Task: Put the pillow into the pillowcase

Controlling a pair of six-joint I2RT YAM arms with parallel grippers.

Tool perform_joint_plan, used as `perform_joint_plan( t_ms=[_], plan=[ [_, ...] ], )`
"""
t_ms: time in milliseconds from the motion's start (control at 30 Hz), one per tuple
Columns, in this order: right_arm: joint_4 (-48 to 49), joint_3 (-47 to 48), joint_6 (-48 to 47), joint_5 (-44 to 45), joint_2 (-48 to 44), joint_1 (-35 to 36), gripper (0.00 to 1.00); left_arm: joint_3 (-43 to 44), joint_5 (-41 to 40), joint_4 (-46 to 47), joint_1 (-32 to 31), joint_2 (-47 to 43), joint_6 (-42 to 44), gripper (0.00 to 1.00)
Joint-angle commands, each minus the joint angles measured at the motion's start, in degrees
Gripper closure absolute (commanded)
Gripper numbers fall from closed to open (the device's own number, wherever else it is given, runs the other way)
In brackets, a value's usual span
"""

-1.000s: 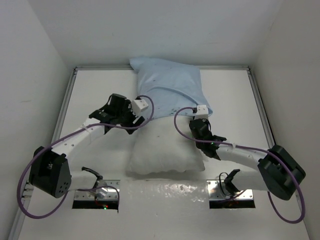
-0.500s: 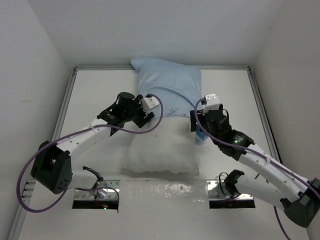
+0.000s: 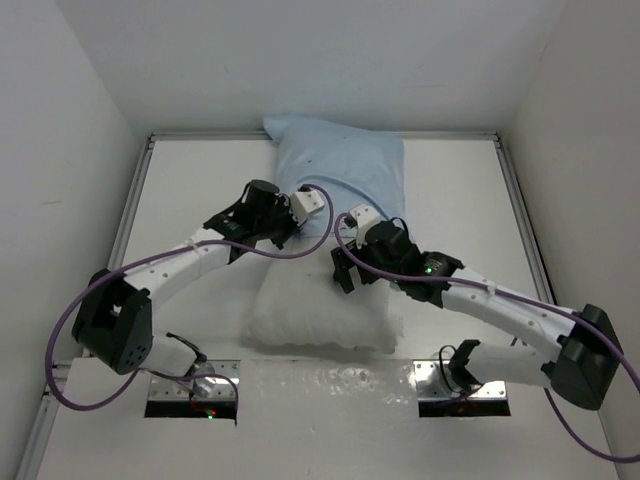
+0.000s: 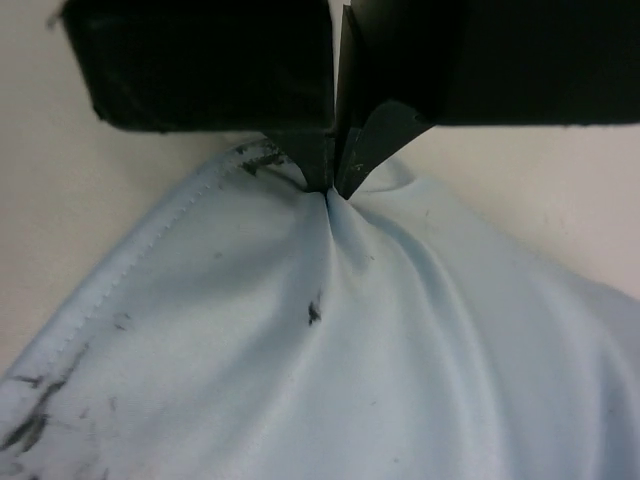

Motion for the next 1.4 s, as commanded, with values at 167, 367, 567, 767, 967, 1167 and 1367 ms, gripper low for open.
perform_joint_plan(
  t_ms=[167,367,567,767,967,1167,1367],
  plan=[
    [14.7,-0.9,8.3,0.2,9.7,-3.0,1.00,5.1,-3.4,-9.0,-0.7,-10.6,-1.6,1.00],
    [29.4,-2.8,7.1,12.6,6.3,-5.3,1.00,6.4,-2.1,-13.7,-0.7,-12.0,-1.4,1.00],
    [40.5,-2.8,4.1,23.5,5.2,-5.3,1.00,9.9,1.6,-17.4,-0.8,-12.1,-1.3,1.00],
    [63.8,-6.1,4.2,39.0,7.8,-4.4,1.00,15.3,21.2,-27.3,-0.9,-12.6,3.6,1.00],
    [79.1,-4.5,-2.8,56.4,20.4,1.4,1.00,16.2,30.1,-30.9,-0.9,-12.6,10.2,1.00],
    [65.1,-2.4,10.3,57.1,28.2,1.0,1.00,11.3,29.1,-29.6,0.6,-13.1,11.9,1.00],
    [54.8,-3.9,-1.4,21.9,23.1,0.0,0.31,4.7,11.4,-26.1,4.7,-16.3,7.9,0.71]
  ],
)
